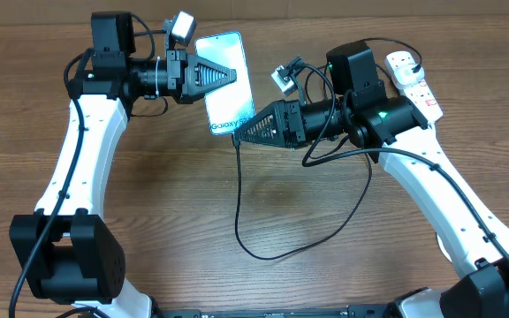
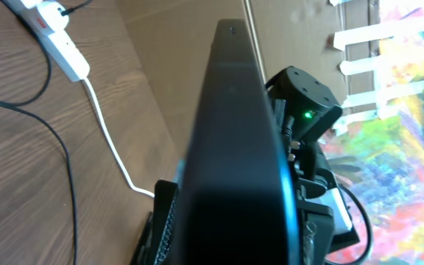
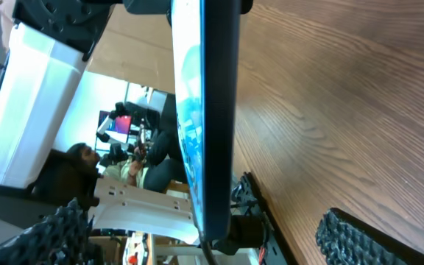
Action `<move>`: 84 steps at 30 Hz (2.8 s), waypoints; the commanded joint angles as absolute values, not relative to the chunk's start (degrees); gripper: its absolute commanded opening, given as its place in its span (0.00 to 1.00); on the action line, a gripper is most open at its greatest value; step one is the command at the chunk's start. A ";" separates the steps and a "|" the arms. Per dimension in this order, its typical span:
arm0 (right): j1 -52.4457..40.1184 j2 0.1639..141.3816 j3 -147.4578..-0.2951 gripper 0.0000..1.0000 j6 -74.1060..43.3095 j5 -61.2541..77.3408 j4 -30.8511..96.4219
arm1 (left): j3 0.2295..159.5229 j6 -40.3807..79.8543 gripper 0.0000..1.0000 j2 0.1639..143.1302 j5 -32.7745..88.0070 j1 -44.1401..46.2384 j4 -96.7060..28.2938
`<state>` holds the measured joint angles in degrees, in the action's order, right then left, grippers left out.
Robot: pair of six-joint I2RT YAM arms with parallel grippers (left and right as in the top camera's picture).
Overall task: Plug charger to phone and switch on socket
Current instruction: 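Lower the phone with the plugged cable toward the table with both grippers, then set the phone flat on the table and open both grippers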
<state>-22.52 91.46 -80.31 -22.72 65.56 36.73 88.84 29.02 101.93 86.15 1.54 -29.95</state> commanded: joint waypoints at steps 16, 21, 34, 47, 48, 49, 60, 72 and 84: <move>-17.12 91.55 -81.45 1.00 -19.88 46.09 49.65 | 87.53 22.65 0.04 116.05 74.83 2.68 -31.83; -16.36 91.55 -81.45 1.00 -17.50 46.02 52.31 | 87.53 22.72 0.04 122.65 73.84 3.62 -27.29; -16.36 91.55 -81.45 1.00 -17.52 42.87 53.49 | 87.53 24.43 0.04 133.12 66.48 6.07 -22.26; -16.38 91.55 -81.45 1.00 -17.52 42.85 53.54 | 87.53 24.40 0.05 133.40 56.05 6.46 -22.83; -16.36 91.55 -81.45 1.00 -17.52 42.85 53.54 | 87.53 24.43 0.05 133.40 55.96 6.46 -22.83; -16.36 91.55 -81.45 1.00 -17.52 42.85 53.54 | 87.53 24.43 0.05 133.40 55.94 6.46 -22.85; -16.38 91.55 -81.45 1.00 -17.52 42.83 54.17 | 87.53 24.38 0.17 133.40 52.82 6.46 -24.23; -16.38 91.55 -81.45 1.00 -17.52 41.12 55.46 | 87.55 21.80 0.43 133.38 49.19 6.37 -27.35; -16.38 91.55 -81.45 1.00 -17.50 40.49 56.80 | 88.47 21.82 0.60 133.38 31.68 6.28 -37.93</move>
